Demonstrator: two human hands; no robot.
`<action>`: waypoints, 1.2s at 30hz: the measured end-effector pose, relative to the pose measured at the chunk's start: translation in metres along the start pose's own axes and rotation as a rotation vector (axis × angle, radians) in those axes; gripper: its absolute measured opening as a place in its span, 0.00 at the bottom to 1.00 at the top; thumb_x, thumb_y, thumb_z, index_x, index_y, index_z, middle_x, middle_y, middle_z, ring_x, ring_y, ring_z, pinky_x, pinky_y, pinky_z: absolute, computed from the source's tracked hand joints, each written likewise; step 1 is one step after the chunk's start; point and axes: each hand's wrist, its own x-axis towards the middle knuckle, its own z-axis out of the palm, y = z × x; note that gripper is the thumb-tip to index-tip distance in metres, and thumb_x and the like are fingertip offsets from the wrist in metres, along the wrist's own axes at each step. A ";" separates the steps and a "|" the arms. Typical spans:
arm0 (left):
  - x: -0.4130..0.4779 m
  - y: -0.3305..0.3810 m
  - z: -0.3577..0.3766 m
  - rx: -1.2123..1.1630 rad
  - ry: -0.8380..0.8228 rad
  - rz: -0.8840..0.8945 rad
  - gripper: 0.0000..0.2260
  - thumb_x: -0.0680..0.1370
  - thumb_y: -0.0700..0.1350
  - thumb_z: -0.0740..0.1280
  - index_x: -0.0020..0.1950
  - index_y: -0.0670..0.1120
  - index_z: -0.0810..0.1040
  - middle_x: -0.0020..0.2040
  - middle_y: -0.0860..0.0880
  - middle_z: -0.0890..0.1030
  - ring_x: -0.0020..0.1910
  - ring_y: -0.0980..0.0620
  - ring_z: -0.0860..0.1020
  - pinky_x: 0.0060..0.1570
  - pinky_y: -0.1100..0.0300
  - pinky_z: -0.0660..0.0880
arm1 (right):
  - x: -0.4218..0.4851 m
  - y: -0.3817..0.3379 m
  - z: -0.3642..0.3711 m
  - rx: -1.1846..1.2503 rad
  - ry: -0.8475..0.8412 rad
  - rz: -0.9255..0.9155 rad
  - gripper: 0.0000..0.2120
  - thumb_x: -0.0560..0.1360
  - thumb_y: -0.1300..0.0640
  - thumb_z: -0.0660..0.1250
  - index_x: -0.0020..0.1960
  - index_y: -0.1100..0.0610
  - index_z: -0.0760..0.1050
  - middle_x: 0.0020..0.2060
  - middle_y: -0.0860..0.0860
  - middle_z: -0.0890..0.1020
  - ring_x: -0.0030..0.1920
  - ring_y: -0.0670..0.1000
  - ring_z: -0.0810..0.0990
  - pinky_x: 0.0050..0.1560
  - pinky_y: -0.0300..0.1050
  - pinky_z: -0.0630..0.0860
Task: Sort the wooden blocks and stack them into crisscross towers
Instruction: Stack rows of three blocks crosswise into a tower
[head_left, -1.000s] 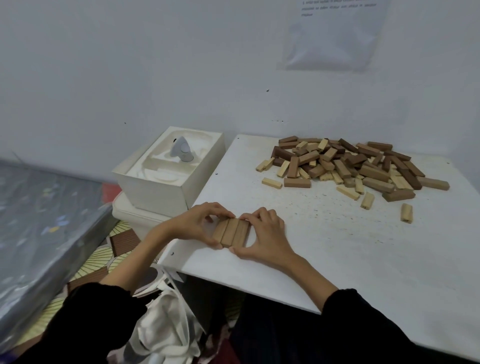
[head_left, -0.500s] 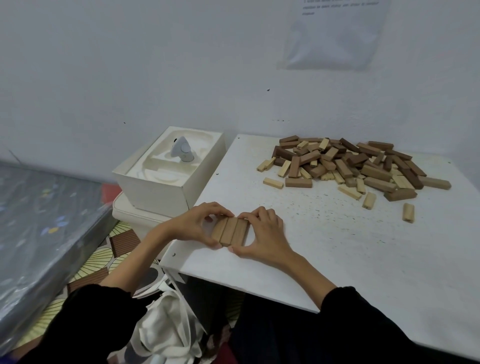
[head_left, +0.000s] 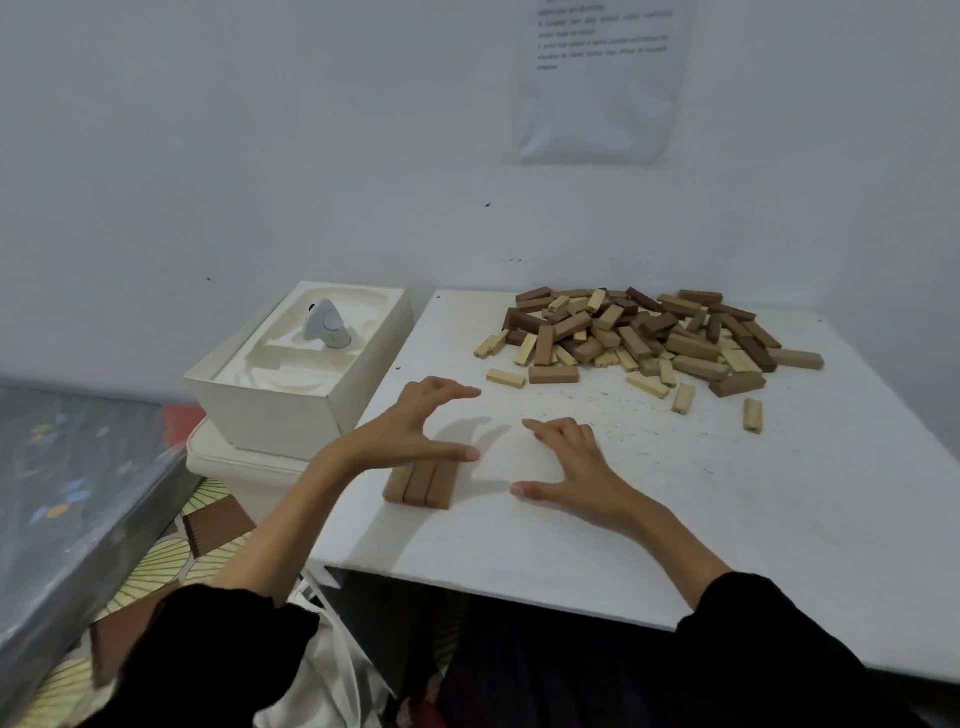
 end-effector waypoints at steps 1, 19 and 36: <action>0.011 0.012 0.009 -0.009 0.022 0.038 0.30 0.69 0.63 0.71 0.68 0.61 0.66 0.69 0.54 0.65 0.67 0.56 0.60 0.67 0.59 0.59 | -0.005 0.013 -0.010 -0.016 0.056 0.033 0.36 0.71 0.40 0.68 0.74 0.48 0.58 0.63 0.49 0.63 0.64 0.48 0.58 0.66 0.45 0.58; 0.165 0.095 0.155 0.153 0.273 -0.046 0.22 0.78 0.44 0.62 0.72 0.48 0.64 0.73 0.44 0.58 0.72 0.42 0.53 0.69 0.48 0.54 | -0.027 0.134 -0.108 -0.387 0.779 0.419 0.15 0.71 0.51 0.71 0.55 0.54 0.77 0.56 0.58 0.71 0.58 0.59 0.66 0.50 0.49 0.63; 0.242 0.114 0.192 0.026 0.406 0.146 0.20 0.78 0.43 0.60 0.68 0.56 0.68 0.73 0.46 0.56 0.72 0.50 0.47 0.73 0.47 0.48 | -0.002 0.187 -0.110 -0.548 0.715 0.318 0.28 0.73 0.38 0.54 0.67 0.52 0.72 0.57 0.57 0.75 0.56 0.58 0.74 0.51 0.54 0.75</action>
